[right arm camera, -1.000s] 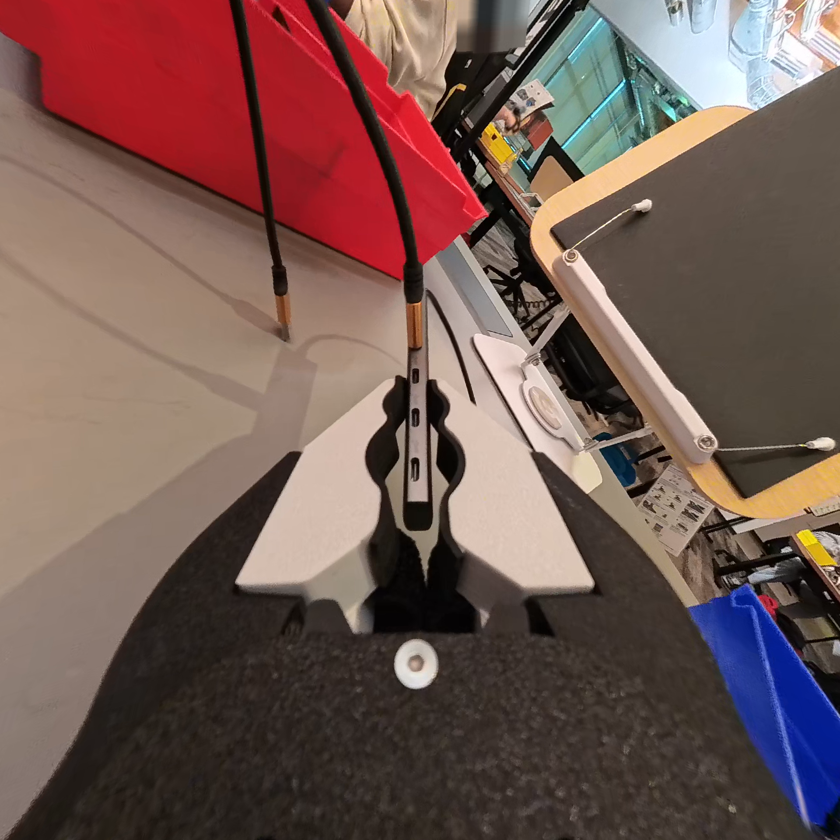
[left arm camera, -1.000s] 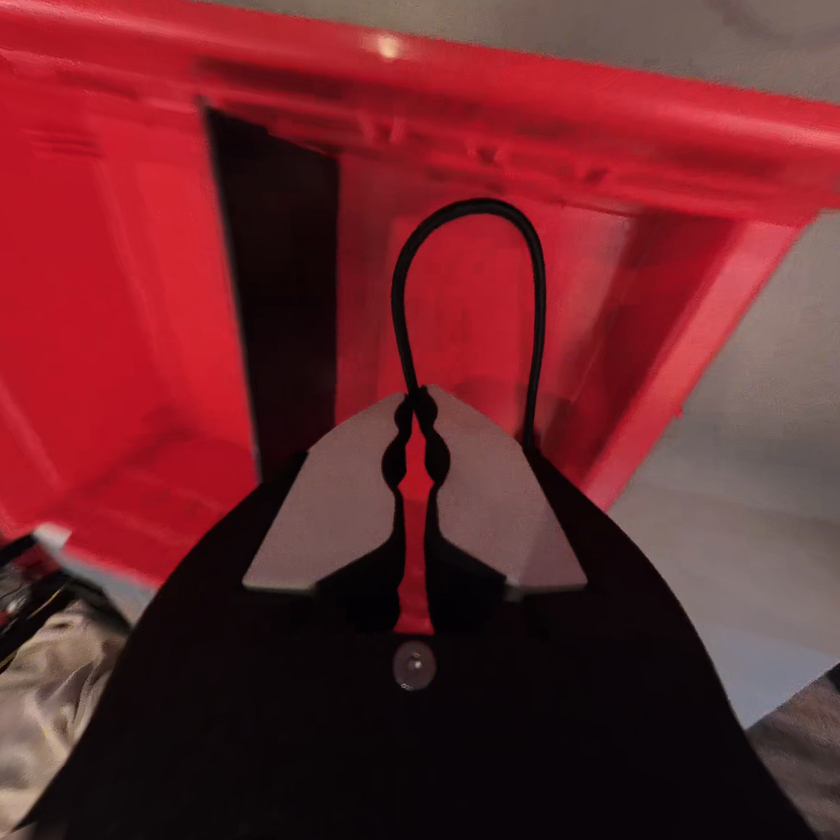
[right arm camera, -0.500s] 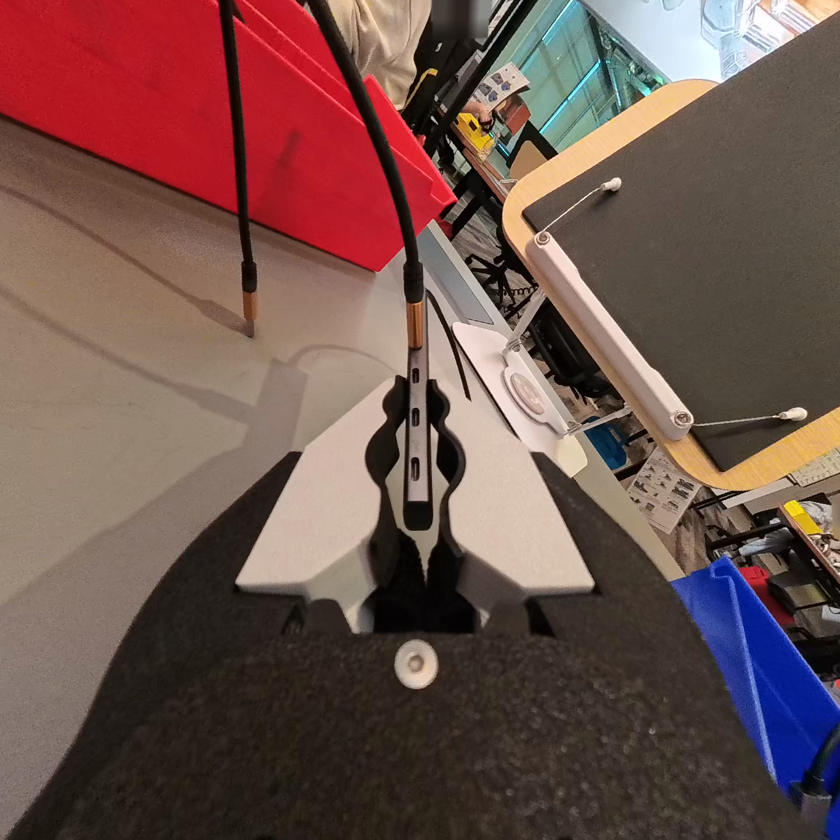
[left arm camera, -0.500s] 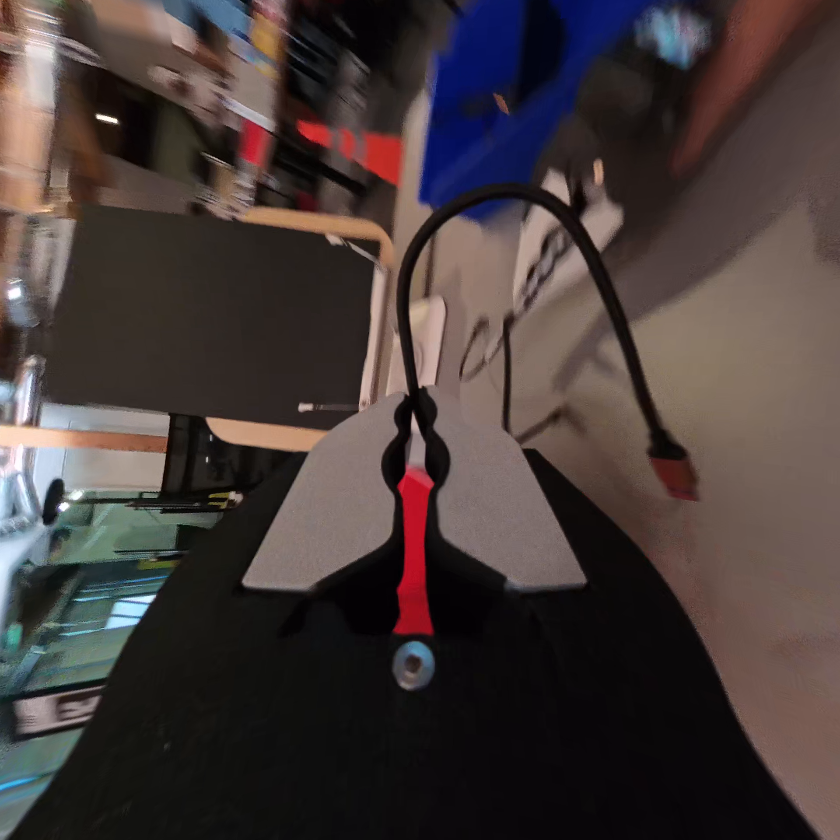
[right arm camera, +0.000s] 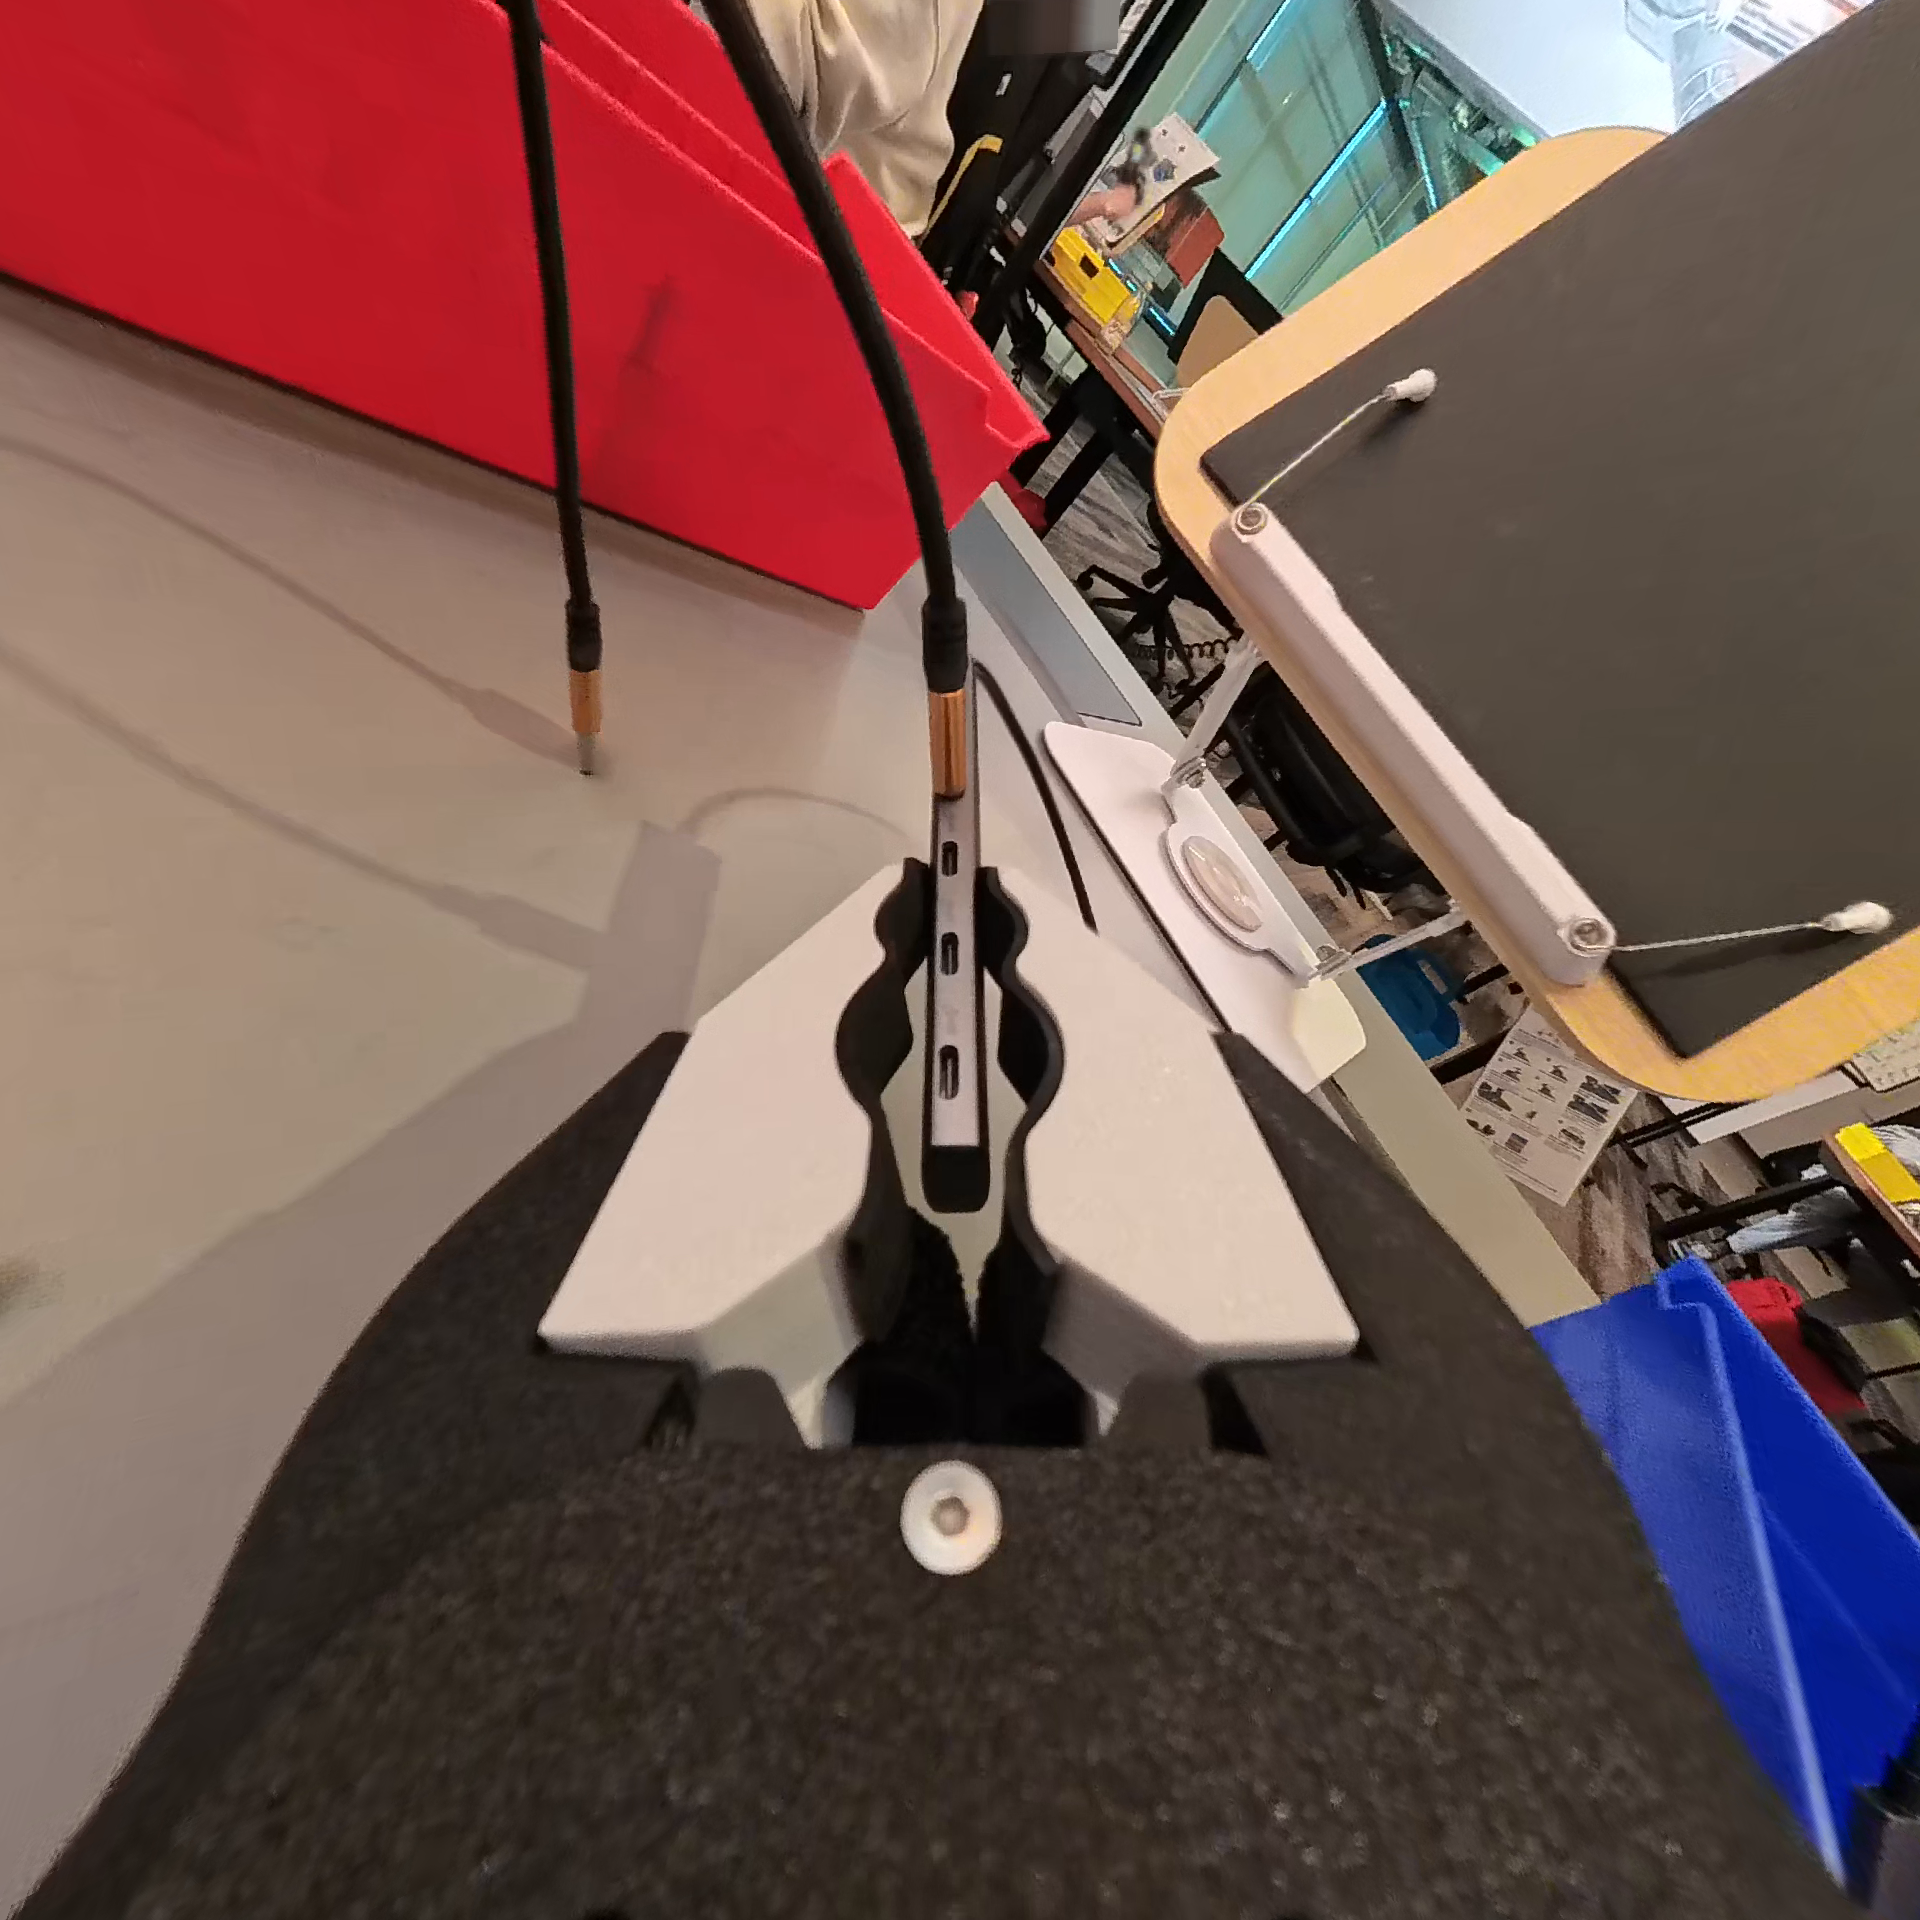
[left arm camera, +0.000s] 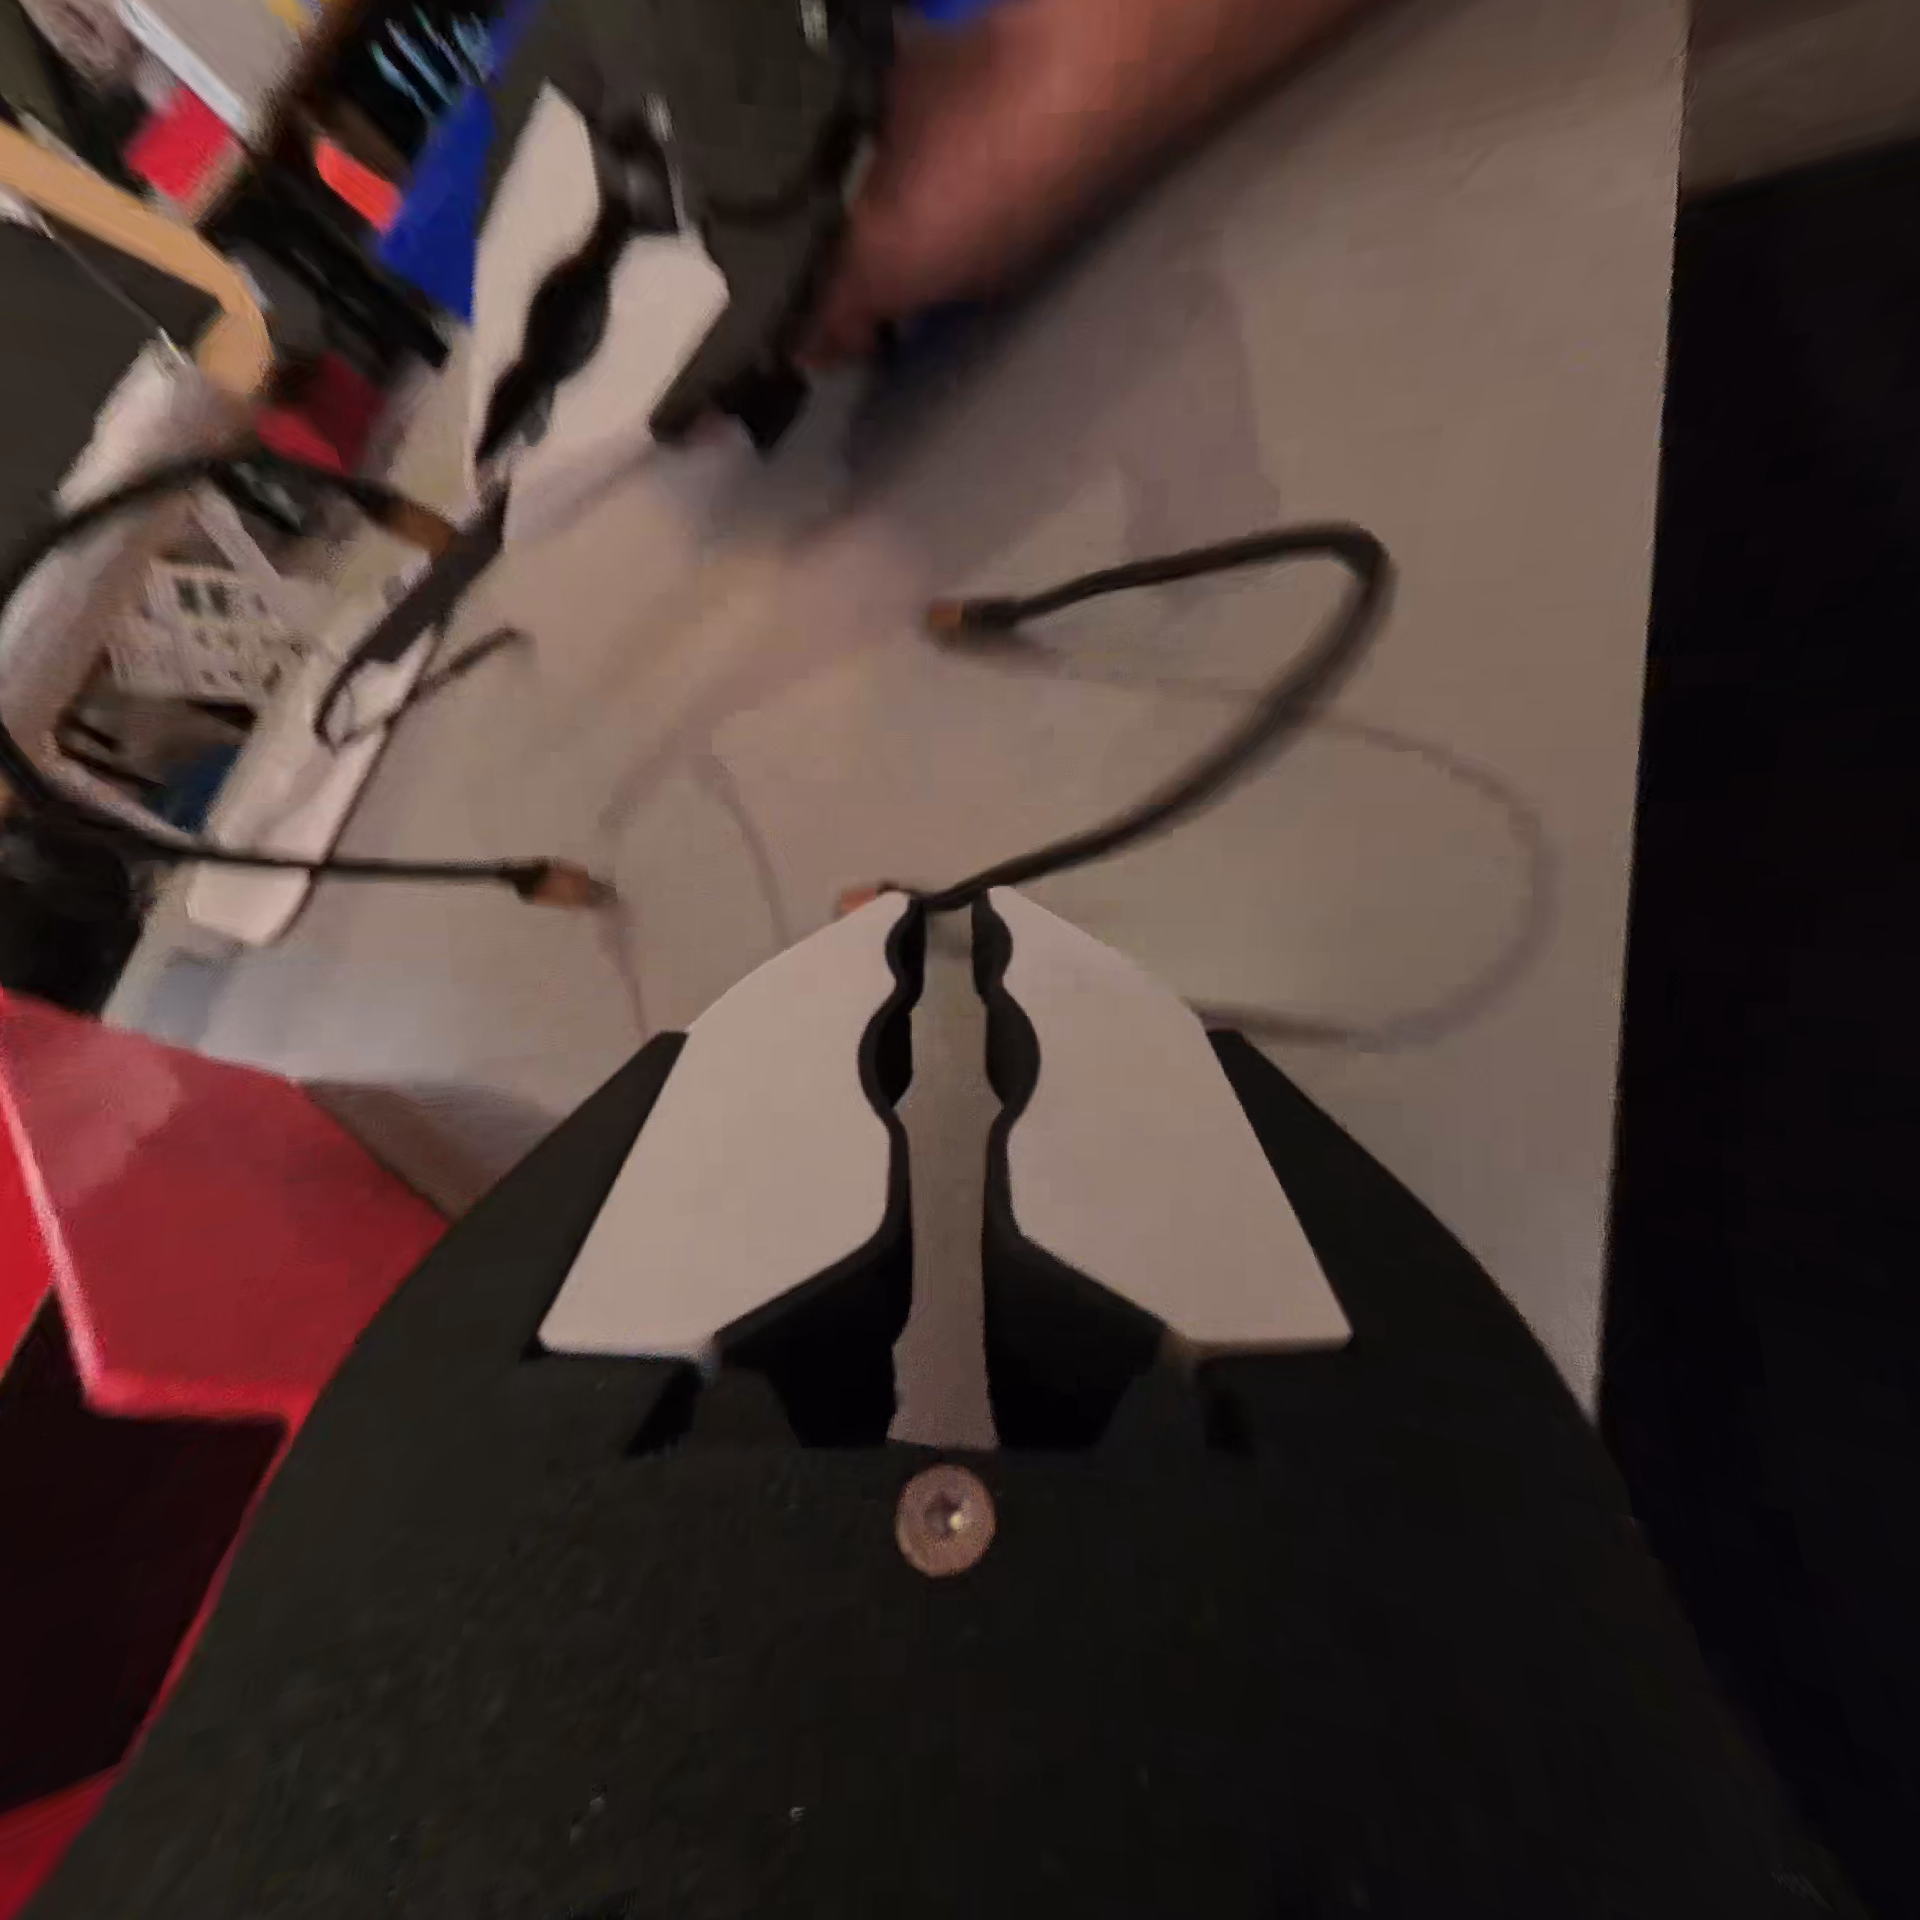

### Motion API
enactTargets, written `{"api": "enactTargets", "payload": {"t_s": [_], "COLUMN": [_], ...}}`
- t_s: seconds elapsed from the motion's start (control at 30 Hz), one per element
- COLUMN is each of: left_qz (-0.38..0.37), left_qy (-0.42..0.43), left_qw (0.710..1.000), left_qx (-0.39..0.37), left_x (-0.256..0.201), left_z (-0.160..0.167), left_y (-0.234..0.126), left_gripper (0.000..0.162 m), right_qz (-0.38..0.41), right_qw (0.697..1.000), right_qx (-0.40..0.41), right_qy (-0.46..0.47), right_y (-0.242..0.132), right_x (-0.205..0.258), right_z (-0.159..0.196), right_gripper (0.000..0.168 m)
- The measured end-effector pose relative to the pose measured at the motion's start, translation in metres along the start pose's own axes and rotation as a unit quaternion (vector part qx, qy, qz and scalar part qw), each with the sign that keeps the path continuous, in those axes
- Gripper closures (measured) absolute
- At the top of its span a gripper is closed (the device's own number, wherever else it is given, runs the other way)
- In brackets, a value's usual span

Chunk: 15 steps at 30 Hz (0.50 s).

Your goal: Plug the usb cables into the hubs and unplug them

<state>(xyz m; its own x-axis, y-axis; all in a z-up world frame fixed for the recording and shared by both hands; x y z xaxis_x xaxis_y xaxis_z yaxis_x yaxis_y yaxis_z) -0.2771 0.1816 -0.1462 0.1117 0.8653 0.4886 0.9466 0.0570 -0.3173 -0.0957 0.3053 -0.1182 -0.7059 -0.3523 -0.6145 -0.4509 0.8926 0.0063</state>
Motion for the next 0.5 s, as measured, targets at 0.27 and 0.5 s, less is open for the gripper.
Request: {"api": "enactTargets", "payload": {"t_s": [0.27,0.5], "left_qz": [-0.147,-0.249], "left_qy": [-0.223,-0.406], "left_qw": [0.950,0.870], "left_qx": [0.161,0.129], "left_x": [0.030,0.005], "left_z": [0.037,0.023], "left_y": [-0.045,0.026], "left_gripper": [0.135,0.128], "right_qz": [0.000,-0.003], "right_qw": [1.000,1.000], "right_qx": [0.000,-0.004], "right_qy": [-0.002,0.001], "right_y": [0.001,0.000], "right_x": [0.001,0.003], "right_z": [0.000,-0.002], "right_gripper": [0.160,0.160]}}
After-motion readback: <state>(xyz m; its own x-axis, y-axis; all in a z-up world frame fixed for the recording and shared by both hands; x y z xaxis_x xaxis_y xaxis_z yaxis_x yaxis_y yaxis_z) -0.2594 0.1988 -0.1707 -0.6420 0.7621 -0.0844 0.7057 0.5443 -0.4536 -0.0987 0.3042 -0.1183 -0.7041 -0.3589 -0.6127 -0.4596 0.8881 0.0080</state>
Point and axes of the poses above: each gripper's, where its closed fingertips meet, y out along the fingers, z out of its underside, x = y × z across the jaws, the point moved 1 cm from there along -y, back along the fingers, and after that the axes turned 14 degrees about -x, right-handed, at the moved point
